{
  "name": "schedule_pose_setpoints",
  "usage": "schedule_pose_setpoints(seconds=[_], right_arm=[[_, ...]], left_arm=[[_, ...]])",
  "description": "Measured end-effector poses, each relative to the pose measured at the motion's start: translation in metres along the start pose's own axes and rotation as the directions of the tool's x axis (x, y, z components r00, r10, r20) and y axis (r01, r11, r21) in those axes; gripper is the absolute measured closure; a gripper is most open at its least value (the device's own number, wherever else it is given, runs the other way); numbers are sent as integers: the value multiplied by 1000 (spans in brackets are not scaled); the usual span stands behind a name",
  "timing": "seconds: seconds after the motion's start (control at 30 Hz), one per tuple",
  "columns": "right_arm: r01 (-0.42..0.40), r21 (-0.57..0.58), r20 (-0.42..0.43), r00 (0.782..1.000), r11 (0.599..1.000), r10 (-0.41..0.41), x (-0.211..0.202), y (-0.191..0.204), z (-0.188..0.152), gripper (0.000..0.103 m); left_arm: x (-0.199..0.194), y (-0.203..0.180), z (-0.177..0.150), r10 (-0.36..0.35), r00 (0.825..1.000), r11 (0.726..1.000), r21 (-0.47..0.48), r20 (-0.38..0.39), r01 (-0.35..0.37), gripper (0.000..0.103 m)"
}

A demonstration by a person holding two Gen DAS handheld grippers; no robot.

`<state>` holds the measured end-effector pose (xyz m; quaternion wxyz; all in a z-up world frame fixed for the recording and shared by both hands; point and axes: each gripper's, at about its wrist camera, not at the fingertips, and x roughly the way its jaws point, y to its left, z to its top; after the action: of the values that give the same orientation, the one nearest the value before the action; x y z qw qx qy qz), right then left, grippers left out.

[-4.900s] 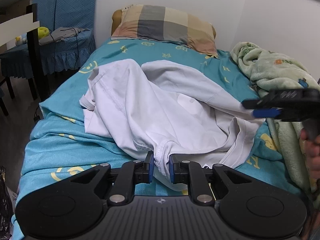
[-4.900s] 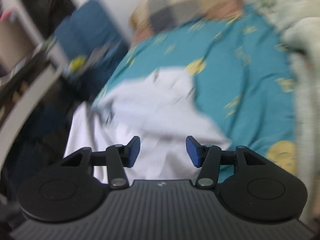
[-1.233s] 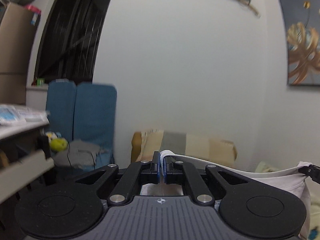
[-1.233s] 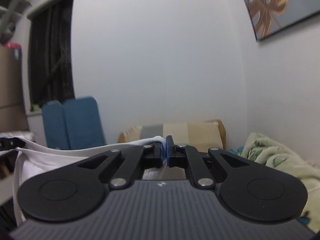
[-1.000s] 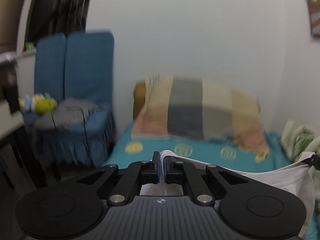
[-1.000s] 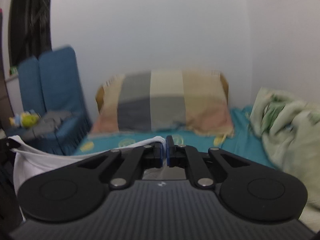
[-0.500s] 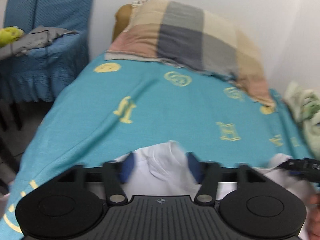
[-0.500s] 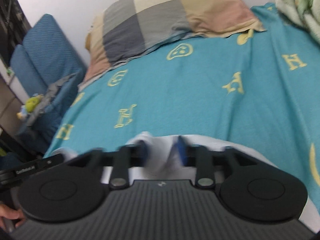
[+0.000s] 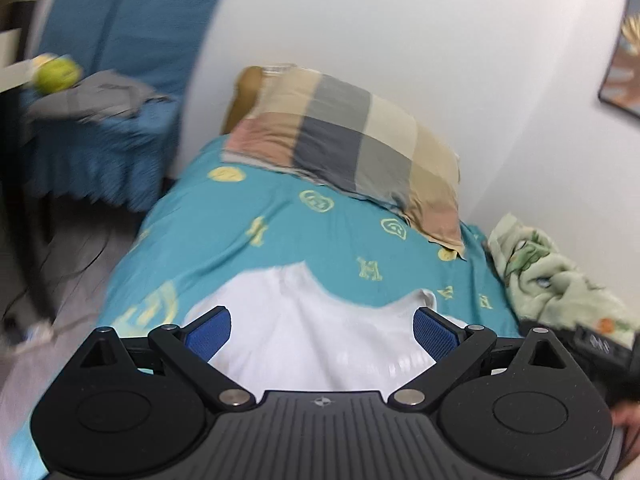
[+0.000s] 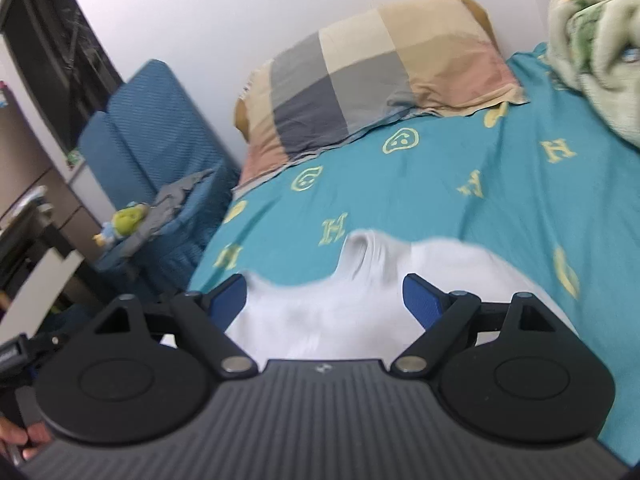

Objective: Fold clothes
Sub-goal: 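Lay the T-shirt flat on the bed and open both grippers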

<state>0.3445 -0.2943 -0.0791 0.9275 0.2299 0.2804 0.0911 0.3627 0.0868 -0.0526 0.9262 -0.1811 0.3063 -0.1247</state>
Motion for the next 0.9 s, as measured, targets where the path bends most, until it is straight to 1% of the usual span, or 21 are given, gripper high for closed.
schedule_pose_setpoints(seconds=[0.1, 0.17, 0.27, 0.37, 0.43, 0.47, 0.53, 0.57, 0.6, 0.73, 0.8, 0.83, 0.9], right_arm=[[19, -28, 21, 1000, 999, -18, -62, 9, -27, 16], [30, -46, 13, 999, 998, -30, -96, 16, -42, 16], [26, -44, 22, 999, 999, -25, -144, 25, -62, 16], [17, -1, 25, 1000, 1000, -17, -186, 32, -82, 17], [36, 8, 5, 999, 999, -36, -204, 39, -93, 18], [43, 14, -12, 999, 999, -43, -210, 42, -99, 24], [35, 39, -32, 999, 999, -33, -220, 45, -107, 25], [24, 52, -35, 999, 998, -22, -223, 45, -112, 26], [14, 60, -36, 999, 998, -11, -225, 45, -117, 32], [-16, 59, -26, 1000, 998, 18, -225, 39, -134, 39], [-19, 54, -47, 999, 998, 21, -217, 34, -139, 52], [-20, 51, -58, 998, 998, 23, -213, 32, -142, 56], [-24, 53, -74, 997, 998, 28, -204, 27, -144, 69]], left_arm=[[-65, 15, -37, 12, 1000, 993, -115, 16, -10, 4], [-103, 18, -62, 17, 999, 988, -155, 38, -11, 4], [-141, 19, -89, 25, 999, 981, -193, 44, -16, 5], [-165, 18, -105, 33, 999, 970, -243, 12, -29, 9], [-182, 15, -113, 35, 999, 969, -243, 11, -31, 11], [-185, 13, -116, 44, 999, 970, -238, 13, -40, 11], [-182, 9, -120, 67, 998, 972, -227, 1, -65, 13], [-181, 8, -124, 70, 998, 971, -227, -6, -70, 17], [-177, 9, -126, 73, 997, 968, -239, -20, -76, 21], [-149, 20, -131, 95, 992, 947, -301, -82, -115, 25], [-136, 29, -130, 124, 988, 936, -320, -96, -148, 29], [-130, 34, -130, 136, 986, 930, -332, -98, -162, 30], [-117, 45, -127, 143, 985, 916, -365, -95, -168, 33]])
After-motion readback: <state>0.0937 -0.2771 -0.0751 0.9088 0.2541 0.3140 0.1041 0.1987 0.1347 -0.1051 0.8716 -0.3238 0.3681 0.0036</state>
